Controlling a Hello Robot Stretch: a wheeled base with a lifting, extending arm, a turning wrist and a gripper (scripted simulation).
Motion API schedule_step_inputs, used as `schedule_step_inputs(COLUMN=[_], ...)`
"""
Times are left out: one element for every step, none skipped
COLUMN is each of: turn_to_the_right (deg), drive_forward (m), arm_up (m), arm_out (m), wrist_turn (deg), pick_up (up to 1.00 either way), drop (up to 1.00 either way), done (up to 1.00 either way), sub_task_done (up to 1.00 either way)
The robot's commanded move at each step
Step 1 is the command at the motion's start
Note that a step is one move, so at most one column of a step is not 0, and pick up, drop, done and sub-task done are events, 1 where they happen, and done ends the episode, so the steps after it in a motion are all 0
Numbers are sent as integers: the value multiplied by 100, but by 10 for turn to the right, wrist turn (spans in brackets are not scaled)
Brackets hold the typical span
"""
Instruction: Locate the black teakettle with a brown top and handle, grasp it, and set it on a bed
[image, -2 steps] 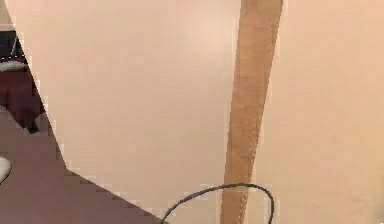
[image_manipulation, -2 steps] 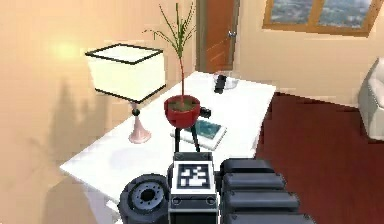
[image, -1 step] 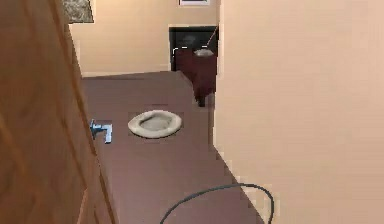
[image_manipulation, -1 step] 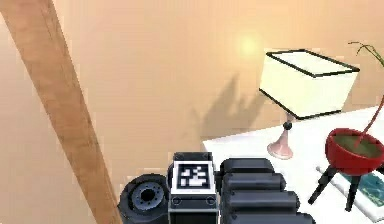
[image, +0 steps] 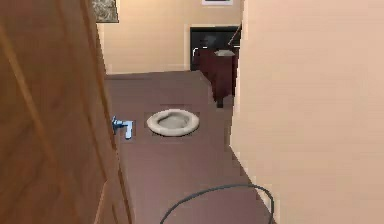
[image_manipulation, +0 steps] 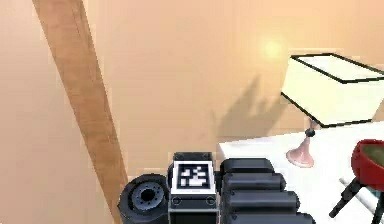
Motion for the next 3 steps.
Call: schedule_step_inputs(turn_to_the_right=[0, -300, 0], drive_forward=[80, 0, 100], arm_up=[0, 0, 0], arm_out=[0, 0, 0], wrist_turn=[0, 0, 0], pick_up=[0, 0, 0], drop=[0, 0, 0], done=[0, 0, 0], sub_task_done=[0, 0, 0])
